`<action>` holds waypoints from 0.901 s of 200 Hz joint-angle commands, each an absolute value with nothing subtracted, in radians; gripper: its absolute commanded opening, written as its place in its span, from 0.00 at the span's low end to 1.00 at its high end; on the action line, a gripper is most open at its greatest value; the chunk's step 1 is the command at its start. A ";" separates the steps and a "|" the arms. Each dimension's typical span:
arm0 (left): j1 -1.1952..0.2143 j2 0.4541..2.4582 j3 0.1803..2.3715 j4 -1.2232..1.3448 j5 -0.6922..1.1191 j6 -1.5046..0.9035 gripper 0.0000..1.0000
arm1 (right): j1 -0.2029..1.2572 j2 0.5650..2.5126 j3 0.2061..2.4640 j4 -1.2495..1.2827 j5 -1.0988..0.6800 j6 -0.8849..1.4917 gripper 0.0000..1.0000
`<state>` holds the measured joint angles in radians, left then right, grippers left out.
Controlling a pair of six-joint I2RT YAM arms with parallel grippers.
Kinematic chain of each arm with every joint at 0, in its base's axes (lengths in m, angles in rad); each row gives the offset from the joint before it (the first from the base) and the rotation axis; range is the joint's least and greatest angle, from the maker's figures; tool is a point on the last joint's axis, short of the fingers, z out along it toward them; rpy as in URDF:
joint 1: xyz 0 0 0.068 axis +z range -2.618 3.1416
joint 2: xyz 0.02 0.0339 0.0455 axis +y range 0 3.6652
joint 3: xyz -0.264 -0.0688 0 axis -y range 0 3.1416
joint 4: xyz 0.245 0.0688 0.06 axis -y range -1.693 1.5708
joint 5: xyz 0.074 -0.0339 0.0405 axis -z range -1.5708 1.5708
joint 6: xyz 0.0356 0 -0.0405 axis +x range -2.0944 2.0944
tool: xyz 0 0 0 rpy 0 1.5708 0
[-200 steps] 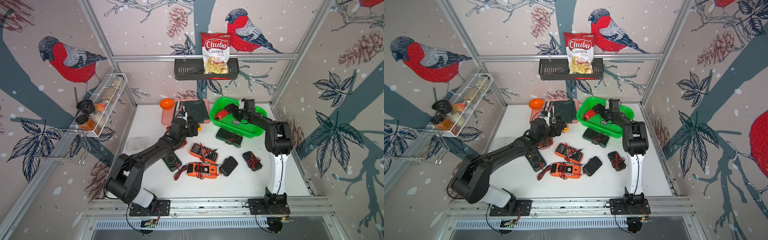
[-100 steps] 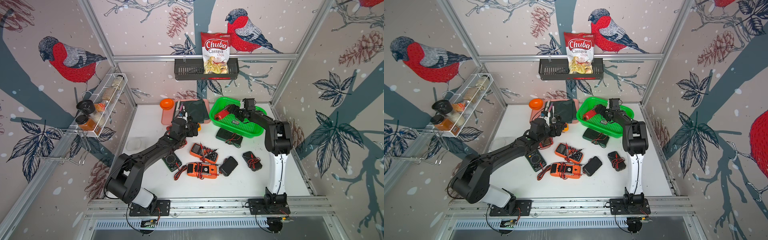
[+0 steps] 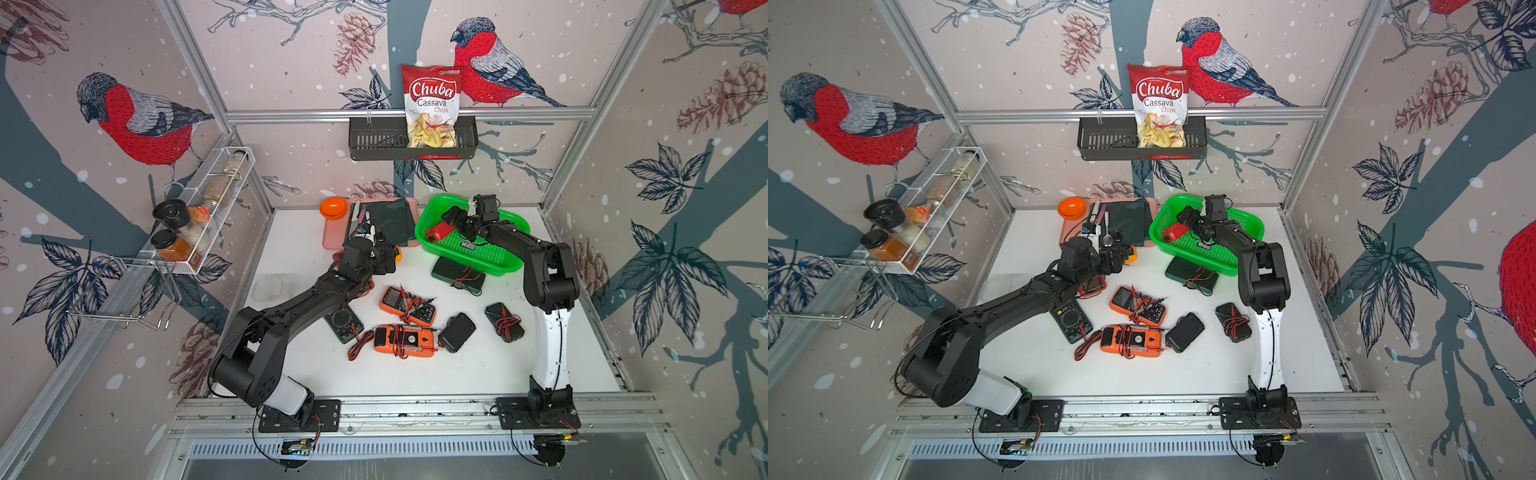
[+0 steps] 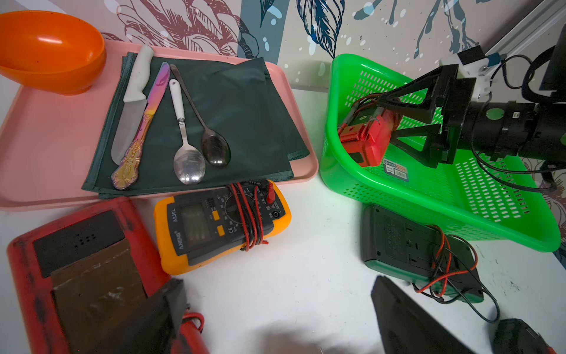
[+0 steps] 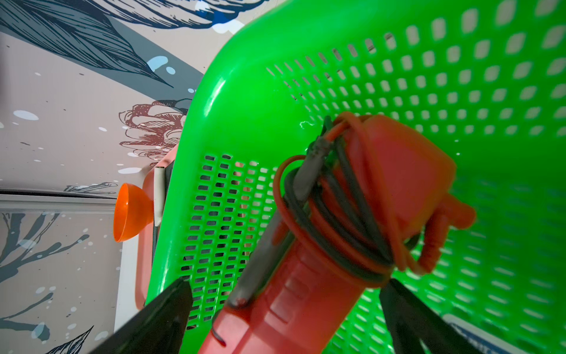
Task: Put the multimeter into the basket
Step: Adjust the multimeter in the basket.
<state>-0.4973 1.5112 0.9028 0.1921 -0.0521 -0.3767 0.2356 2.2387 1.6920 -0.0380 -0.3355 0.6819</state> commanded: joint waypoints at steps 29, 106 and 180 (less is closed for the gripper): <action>-0.497 1.501 0.896 0.206 -0.049 -0.372 0.98 | 0.247 2.279 1.722 -0.059 -0.230 0.751 0.97; -0.497 1.491 0.894 0.200 -0.071 -0.358 0.98 | 0.276 2.305 1.804 -0.183 -0.100 0.700 0.49; -0.494 1.494 0.894 0.204 -0.081 -0.339 0.98 | 0.353 2.269 1.899 -0.370 0.227 0.645 0.24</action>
<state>-0.4961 1.4967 0.8951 0.1894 -0.0746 -0.3580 0.3229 2.2719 1.8557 -0.2821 0.0452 0.6872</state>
